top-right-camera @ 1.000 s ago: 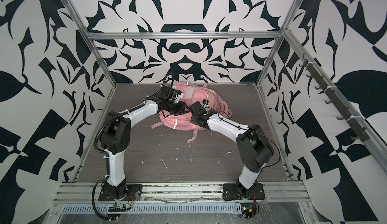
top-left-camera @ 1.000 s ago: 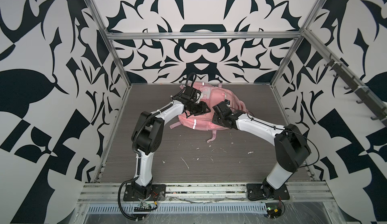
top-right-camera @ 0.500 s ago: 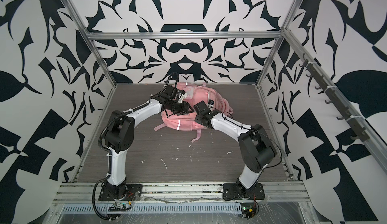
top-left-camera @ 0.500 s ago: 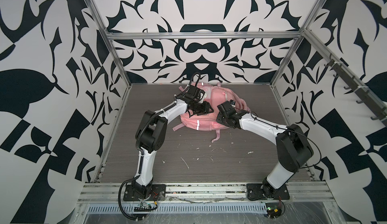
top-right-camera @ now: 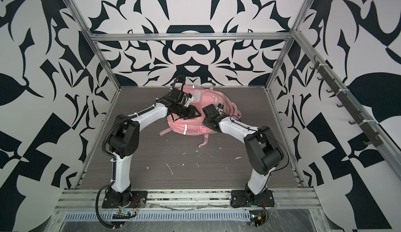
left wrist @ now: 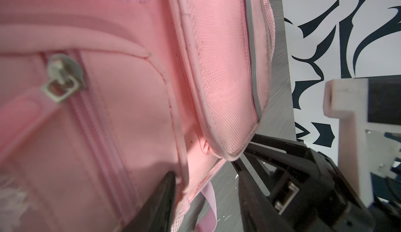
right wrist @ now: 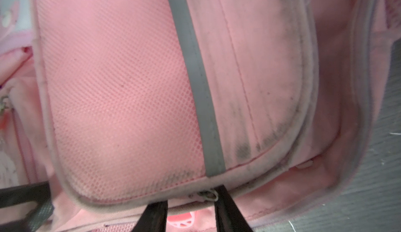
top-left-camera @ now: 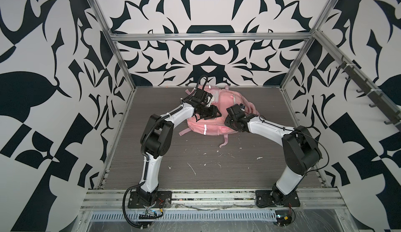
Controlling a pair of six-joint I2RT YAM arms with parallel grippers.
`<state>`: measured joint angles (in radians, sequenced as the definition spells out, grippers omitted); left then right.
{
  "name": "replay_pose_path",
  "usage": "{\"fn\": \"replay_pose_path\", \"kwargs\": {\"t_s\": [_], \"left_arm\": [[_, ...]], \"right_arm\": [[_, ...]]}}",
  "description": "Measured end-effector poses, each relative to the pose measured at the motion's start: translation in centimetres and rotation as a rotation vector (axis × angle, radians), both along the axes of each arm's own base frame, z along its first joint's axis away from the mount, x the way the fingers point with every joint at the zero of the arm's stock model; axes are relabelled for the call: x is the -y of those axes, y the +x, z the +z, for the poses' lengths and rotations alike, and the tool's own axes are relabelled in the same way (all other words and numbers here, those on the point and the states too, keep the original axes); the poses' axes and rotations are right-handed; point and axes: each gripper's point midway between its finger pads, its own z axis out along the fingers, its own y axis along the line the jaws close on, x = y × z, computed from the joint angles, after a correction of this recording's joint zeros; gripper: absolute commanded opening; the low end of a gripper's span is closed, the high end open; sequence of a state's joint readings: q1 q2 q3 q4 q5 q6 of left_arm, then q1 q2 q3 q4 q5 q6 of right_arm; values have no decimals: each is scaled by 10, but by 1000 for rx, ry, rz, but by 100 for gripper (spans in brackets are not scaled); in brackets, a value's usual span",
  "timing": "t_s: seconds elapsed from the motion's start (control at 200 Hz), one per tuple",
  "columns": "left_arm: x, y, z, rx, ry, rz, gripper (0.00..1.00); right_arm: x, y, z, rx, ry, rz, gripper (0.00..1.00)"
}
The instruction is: Pack the student bag
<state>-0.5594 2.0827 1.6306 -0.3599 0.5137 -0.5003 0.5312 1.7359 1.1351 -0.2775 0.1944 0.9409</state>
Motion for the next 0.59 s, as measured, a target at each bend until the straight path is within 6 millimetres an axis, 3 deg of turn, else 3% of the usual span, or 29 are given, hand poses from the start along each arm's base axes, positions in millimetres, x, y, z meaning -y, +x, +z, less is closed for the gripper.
{"fn": "replay_pose_path", "kwargs": {"t_s": [0.3, 0.595], "left_arm": [[0, 0, 0, -1, 0, 0, 50], [-1, -2, -4, -8, -10, -6, 50]], "right_arm": [[-7, 1, 1, 3, 31, 19, 40], [-2, 3, -16, -46, -64, 13, 36]]}}
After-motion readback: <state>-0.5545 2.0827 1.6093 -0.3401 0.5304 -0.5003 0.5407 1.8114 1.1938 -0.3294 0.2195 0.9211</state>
